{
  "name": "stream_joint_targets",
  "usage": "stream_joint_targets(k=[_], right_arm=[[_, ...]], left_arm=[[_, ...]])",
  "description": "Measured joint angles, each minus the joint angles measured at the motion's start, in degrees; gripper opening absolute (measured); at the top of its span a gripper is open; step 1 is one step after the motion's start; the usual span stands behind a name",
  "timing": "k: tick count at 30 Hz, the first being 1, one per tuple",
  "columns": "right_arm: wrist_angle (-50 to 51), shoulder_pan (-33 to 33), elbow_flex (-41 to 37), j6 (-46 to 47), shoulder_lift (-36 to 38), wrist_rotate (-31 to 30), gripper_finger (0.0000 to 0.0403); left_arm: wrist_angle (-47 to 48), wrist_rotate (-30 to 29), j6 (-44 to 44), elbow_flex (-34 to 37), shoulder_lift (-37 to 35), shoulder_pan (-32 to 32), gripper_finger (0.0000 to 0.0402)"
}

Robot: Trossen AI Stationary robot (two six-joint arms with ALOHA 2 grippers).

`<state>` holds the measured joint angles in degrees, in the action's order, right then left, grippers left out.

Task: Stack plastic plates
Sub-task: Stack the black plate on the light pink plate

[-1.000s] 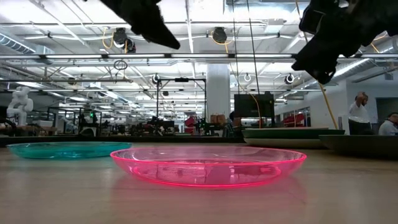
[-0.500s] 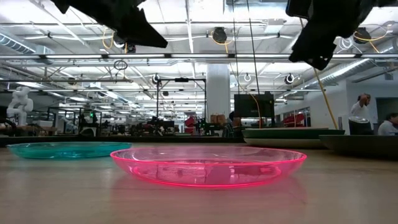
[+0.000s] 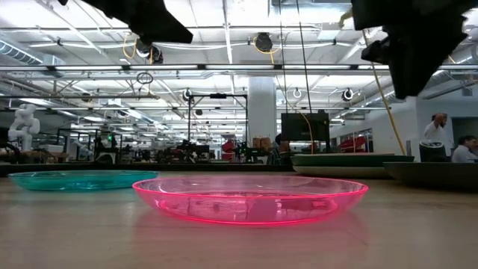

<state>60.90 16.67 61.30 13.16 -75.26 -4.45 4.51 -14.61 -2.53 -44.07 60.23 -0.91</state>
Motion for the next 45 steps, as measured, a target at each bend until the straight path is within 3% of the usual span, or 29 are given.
stream_joint_targets(k=[3,8,14,30,45], right_arm=[[1.2,0.0,0.0,-9.4,-1.0,-0.7,0.0086],[-0.4,-0.1,0.0,-16.3,-4.3,-7.6,0.0086],[-3.3,-0.2,0.0,-23.9,-10.7,-7.6,0.0087],[-4.5,-4.4,0.0,-33.9,-20.4,-7.2,0.0087],[-6.5,-7.8,0.0,-35.4,-25.9,-0.2,0.0087]], left_arm=[[0.1,0.0,-0.5,0.0,0.0,-0.4,0.0081],[0.0,0.0,-0.8,0.0,0.0,-0.4,0.0081],[0.0,0.0,-0.7,0.0,0.0,-0.4,0.0081],[0.3,0.0,-0.6,0.0,0.0,-0.4,0.0081],[0.6,0.1,-0.6,0.0,0.0,-0.4,0.0081]])
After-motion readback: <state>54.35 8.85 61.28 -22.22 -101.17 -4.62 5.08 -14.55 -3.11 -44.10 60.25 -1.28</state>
